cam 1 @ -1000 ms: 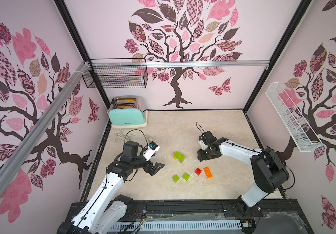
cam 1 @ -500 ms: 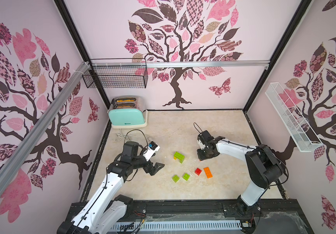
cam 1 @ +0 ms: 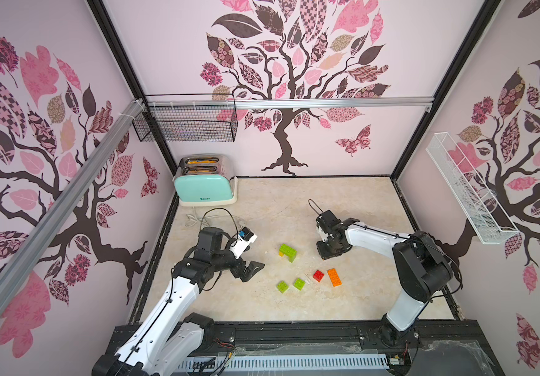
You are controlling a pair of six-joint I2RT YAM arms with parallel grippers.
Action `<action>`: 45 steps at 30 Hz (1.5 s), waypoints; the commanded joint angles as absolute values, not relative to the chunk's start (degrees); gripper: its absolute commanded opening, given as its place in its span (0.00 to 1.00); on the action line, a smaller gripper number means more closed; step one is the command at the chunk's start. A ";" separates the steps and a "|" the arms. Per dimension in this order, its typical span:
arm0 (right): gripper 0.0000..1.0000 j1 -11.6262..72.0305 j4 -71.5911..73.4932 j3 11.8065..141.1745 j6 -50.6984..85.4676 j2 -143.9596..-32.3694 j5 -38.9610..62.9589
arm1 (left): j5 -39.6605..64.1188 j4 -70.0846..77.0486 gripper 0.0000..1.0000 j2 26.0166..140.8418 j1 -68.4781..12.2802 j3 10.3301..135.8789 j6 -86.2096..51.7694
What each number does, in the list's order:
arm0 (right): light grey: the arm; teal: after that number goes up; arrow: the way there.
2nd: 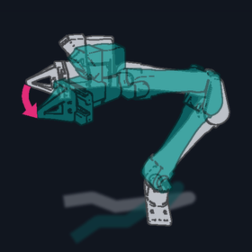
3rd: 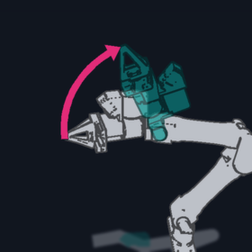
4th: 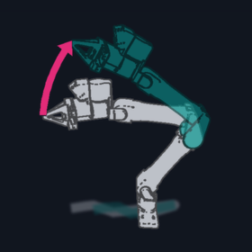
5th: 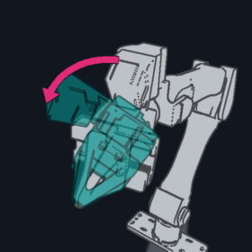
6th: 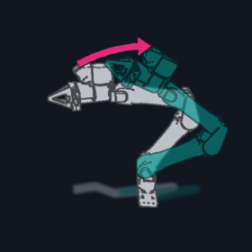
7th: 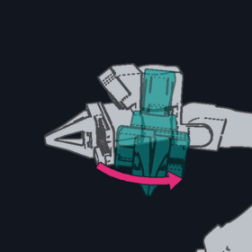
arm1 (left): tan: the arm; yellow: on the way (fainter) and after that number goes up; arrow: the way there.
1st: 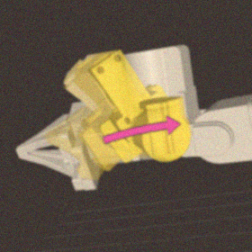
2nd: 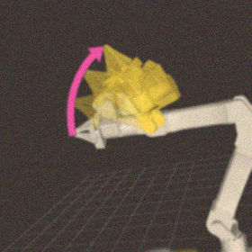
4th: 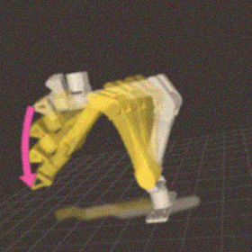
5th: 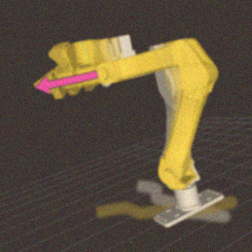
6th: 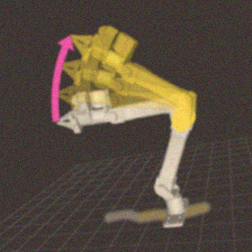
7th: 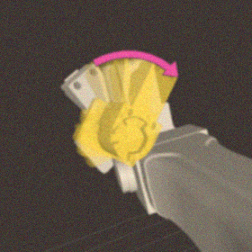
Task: Assemble a giraffe with lego
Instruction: Pick up the lego brick from the center of the board, then assemble the lego brick with the lego brick.
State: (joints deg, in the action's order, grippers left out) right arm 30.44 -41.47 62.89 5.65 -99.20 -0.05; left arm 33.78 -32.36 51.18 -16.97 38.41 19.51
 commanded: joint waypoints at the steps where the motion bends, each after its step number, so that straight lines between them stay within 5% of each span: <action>1: 0.25 31.62 -45.98 67.42 4.68 -95.91 1.02 | 34.72 -31.64 0.98 50.85 -17.18 38.03 19.78; 21: 0.24 43.80 -67.83 98.45 -9.90 -107.89 5.64 | 34.81 -32.03 0.98 49.95 -16.62 37.94 20.29; 45: 0.21 46.05 -70.92 108.11 -14.04 -121.58 2.19 | 35.68 -32.05 0.98 49.48 -16.88 37.49 20.31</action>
